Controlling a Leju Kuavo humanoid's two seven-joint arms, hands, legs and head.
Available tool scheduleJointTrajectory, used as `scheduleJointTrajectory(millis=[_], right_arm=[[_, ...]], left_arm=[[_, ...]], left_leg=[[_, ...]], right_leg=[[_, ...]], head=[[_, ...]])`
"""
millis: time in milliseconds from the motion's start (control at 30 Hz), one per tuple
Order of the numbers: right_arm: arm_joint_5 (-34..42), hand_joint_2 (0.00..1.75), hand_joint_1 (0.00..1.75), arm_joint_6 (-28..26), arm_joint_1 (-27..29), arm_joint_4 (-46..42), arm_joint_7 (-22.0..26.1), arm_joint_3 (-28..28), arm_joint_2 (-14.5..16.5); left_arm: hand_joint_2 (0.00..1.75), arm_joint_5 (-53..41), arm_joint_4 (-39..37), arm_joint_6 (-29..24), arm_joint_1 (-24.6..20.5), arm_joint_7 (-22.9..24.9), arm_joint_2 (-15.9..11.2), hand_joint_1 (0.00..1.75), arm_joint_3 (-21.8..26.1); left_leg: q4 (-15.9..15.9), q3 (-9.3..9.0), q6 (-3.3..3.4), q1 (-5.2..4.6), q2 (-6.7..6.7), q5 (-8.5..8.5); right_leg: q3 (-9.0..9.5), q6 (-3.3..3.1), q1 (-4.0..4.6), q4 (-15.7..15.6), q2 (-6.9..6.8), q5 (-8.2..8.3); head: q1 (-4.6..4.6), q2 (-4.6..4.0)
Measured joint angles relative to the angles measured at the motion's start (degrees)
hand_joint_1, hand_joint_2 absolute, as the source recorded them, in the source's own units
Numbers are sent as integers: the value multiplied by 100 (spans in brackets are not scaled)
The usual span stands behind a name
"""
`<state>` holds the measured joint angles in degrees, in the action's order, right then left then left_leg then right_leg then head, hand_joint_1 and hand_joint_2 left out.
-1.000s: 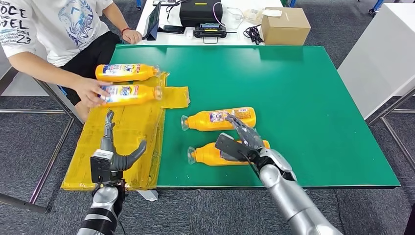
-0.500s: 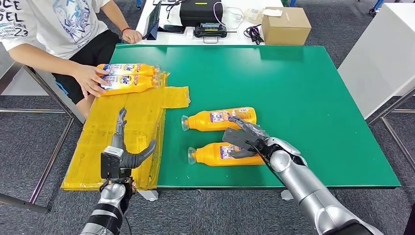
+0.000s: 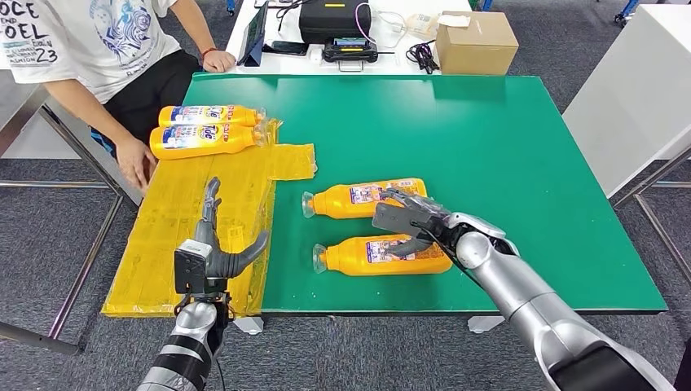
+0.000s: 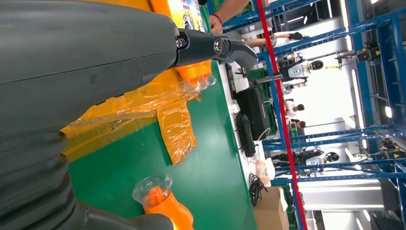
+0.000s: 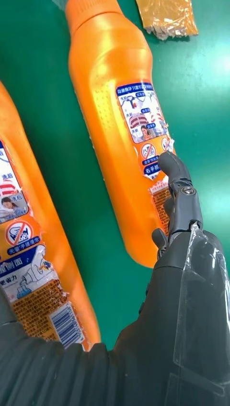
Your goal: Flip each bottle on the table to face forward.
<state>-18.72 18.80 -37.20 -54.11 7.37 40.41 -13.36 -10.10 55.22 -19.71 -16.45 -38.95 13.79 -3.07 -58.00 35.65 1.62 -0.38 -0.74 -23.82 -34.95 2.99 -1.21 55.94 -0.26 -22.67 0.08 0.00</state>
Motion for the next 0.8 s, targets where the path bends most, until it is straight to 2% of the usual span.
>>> scheduleJointTrajectory(millis=[233,500,800], right_arm=[[177,175,0,124,-51,-95,6,198,-125],[545,175,0,221,-88,-580,13,654,-420],[594,175,0,240,-84,-849,13,889,-630]], left_arm=[[175,24,-54,27,-29,0,3,0,-22],[175,57,-150,11,-81,0,10,0,-113],[175,55,-222,30,-102,0,17,0,-150]], left_leg=[[0,0,0,1,0,0],[0,0,0,1,-1,0],[0,-1,0,1,0,0]], right_leg=[[0,0,1,1,0,0],[-1,0,0,0,0,0],[0,0,1,0,0,0]], head=[[-2,0],[0,0],[0,0]])
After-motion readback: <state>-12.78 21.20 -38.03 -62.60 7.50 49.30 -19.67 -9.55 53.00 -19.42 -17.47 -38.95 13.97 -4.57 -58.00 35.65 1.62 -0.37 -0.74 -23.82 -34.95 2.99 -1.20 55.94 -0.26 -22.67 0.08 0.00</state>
